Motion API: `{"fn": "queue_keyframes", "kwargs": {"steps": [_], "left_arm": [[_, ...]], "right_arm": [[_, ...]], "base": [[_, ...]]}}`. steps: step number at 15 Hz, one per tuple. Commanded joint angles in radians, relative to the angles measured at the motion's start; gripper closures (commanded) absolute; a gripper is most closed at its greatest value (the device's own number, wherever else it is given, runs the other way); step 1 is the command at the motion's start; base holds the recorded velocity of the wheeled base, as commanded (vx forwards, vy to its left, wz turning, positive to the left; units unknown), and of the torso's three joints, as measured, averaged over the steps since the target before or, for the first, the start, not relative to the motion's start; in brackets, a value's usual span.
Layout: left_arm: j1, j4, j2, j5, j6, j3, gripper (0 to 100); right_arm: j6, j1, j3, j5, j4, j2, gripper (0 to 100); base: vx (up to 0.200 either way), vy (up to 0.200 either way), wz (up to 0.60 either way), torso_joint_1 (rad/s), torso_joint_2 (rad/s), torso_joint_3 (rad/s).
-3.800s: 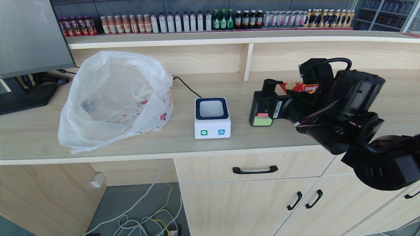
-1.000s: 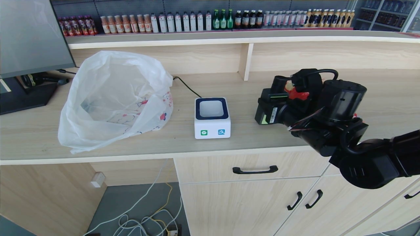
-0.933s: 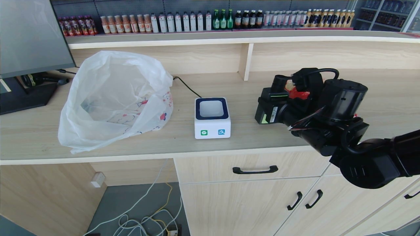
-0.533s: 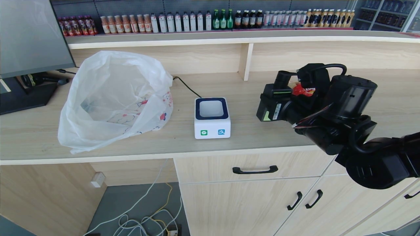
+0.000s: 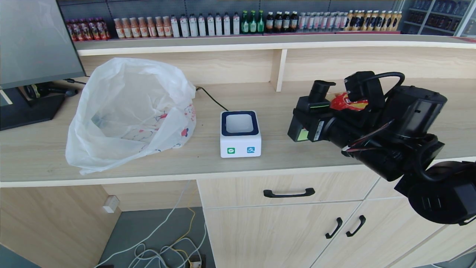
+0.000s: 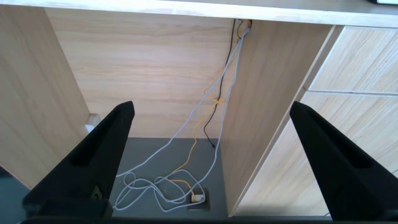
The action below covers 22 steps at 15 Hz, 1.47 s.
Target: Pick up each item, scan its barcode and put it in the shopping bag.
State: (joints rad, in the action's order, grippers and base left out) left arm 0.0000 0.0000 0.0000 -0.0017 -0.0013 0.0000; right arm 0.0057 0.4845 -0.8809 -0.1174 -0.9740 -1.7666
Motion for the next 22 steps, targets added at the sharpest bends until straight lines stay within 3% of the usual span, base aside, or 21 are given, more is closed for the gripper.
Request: {"fn": "queue_keyframes", "kwargs": {"steps": [1,5,7,9,11,14,19,22], "left_arm": [[0.0,0.0,0.0,0.0,0.0,0.0,0],[0.0,0.0,0.0,0.0,0.0,0.0,0],[0.0,0.0,0.0,0.0,0.0,0.0,0],[0.0,0.0,0.0,0.0,0.0,0.0,0],[0.0,0.0,0.0,0.0,0.0,0.0,0],[0.0,0.0,0.0,0.0,0.0,0.0,0],[0.0,0.0,0.0,0.0,0.0,0.0,0],[0.0,0.0,0.0,0.0,0.0,0.0,0]], "right_arm": [[0.005,0.0,0.019,0.022,0.0,0.022,100],[0.014,-0.033,0.04,0.239,-0.017,0.05,100],[0.019,-0.049,0.045,0.295,-0.031,0.052,100],[0.132,-0.06,0.063,0.334,-0.17,0.004,100],[0.146,-0.093,0.068,0.366,-0.301,-0.068,100],[0.148,-0.129,0.069,0.53,-0.426,-0.132,100],[0.155,-0.152,0.051,0.651,-0.434,-0.131,100],[0.146,-0.205,0.037,0.788,-0.44,-0.128,100]], "base": [[0.0,0.0,0.0,0.0,0.0,0.0],[0.0,0.0,0.0,0.0,0.0,0.0],[0.0,0.0,0.0,0.0,0.0,0.0],[0.0,0.0,0.0,0.0,0.0,0.0],[0.0,0.0,0.0,0.0,0.0,0.0],[0.0,0.0,0.0,0.0,0.0,0.0],[0.0,0.0,0.0,0.0,0.0,0.0],[0.0,0.0,0.0,0.0,0.0,0.0]]}}
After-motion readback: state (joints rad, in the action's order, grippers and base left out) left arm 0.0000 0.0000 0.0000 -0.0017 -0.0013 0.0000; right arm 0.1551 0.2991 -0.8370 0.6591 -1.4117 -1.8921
